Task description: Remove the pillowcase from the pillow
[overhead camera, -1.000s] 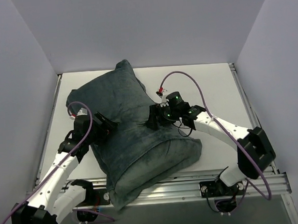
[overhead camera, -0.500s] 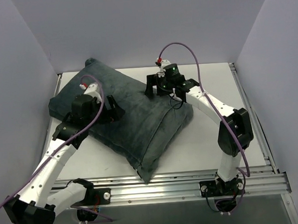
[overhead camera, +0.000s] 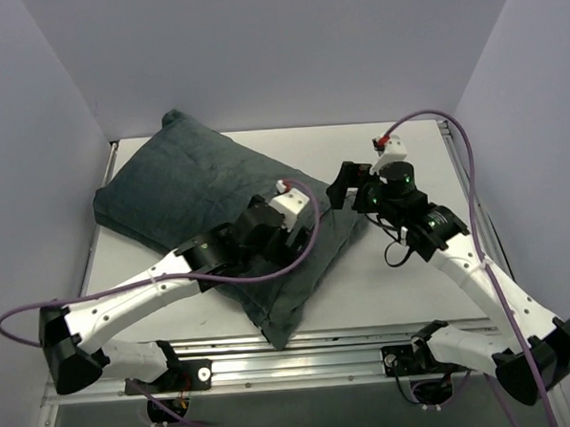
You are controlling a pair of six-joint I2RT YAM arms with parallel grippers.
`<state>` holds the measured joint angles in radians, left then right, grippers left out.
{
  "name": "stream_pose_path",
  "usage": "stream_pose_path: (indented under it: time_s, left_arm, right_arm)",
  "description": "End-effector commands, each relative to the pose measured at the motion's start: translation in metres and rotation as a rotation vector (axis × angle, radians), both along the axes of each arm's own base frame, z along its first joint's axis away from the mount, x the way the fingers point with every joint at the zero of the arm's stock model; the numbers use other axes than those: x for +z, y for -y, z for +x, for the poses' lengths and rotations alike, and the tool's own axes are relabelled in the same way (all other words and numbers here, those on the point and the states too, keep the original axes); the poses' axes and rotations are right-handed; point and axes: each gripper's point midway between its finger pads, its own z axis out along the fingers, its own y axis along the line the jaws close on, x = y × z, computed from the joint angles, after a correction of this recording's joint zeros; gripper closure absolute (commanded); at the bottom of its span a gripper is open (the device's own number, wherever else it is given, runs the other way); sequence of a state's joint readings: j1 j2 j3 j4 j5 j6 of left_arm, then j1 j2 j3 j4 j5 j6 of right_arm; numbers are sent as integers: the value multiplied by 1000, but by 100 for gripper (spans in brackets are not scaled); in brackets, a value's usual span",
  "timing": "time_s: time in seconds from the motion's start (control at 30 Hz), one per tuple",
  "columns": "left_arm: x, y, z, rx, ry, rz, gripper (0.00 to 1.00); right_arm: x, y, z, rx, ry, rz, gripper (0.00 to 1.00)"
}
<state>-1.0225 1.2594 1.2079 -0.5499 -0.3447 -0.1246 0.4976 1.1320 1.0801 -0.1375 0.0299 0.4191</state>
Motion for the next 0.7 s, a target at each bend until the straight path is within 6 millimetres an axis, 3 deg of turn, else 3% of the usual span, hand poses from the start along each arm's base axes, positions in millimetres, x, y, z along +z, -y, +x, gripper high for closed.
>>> stream_pose_path:
  time_s: [0.0, 0.07, 0.23, 0.43, 0.67]
  left_arm:
    - [26, 19, 17, 34, 135, 50, 6]
    - [22, 37, 15, 21, 155, 75, 6]
    - [14, 50, 19, 37, 168, 92, 6]
    - [6, 32, 36, 159, 228, 178, 3]
    - [34, 15, 50, 229, 272, 140, 0]
  right_arm:
    - [-20, 14, -22, -49, -51, 39, 2]
    - [-37, 18, -34, -55, -92, 50, 2]
    - [-47, 28, -56, -80, -103, 102, 2]
    - [-57, 23, -65, -72, -102, 172, 3]
    - [-71, -5, -64, 12, -147, 264, 6]
